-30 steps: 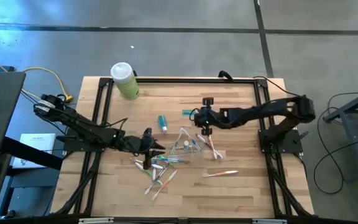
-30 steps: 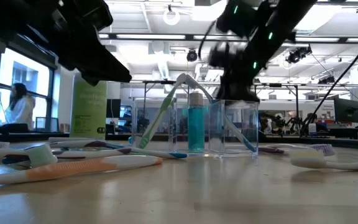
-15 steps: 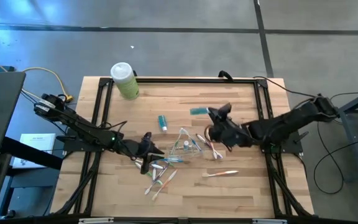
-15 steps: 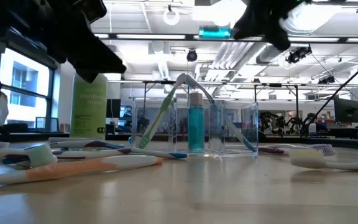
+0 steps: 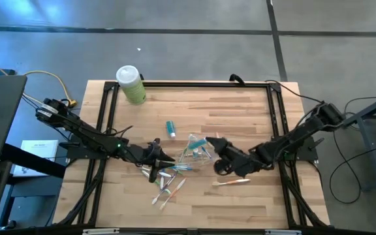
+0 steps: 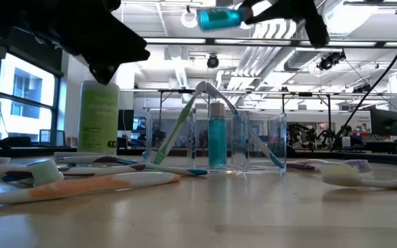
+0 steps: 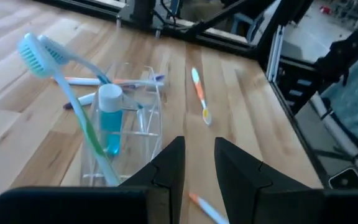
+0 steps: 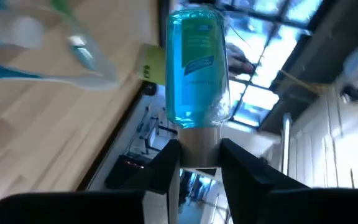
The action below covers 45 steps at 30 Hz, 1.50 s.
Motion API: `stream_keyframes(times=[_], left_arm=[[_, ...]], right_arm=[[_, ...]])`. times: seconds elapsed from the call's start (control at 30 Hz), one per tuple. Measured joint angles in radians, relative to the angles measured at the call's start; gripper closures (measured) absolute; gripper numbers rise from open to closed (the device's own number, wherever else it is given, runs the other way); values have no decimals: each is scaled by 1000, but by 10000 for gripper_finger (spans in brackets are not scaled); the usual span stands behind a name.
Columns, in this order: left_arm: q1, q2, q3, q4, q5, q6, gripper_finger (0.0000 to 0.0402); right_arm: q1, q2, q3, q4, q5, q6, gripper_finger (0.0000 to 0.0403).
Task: Pick & Place toothbrushing station
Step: Put the right mouthwash into the transparent organizer, then put the right blue toothbrush into the transparent organizer
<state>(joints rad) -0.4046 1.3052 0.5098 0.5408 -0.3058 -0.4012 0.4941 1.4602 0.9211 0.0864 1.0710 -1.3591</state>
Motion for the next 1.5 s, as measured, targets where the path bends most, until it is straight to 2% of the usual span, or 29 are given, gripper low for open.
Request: stream_keyframes(times=[0.4, 0.73, 0.97, 1.07, 1.2, 1.37, 1.5], left_arm=[[0, 0, 0, 104, -1, -26, 318], [-9, 0, 0, 111, -3, -120, 318], [-47, 0, 0, 111, -2, -130, 318], [-54, 0, 0, 111, -2, -130, 318], [-55, 0, 0, 111, 0, -130, 318], [-55, 0, 0, 111, 0, -130, 318], [-56, 0, 0, 111, 0, -130, 318]], right_arm=[[49, 110, 88, -208, -31, 8, 321], [-18, 207, 90, -323, -52, 27, 317], [-15, 251, 90, -342, -69, 30, 315], [-14, 251, 90, -341, -95, 46, 298], [-14, 251, 90, -338, -97, 179, 269], [-14, 251, 90, -329, -104, 178, 251], [-10, 251, 90, -283, -33, 185, 248]])
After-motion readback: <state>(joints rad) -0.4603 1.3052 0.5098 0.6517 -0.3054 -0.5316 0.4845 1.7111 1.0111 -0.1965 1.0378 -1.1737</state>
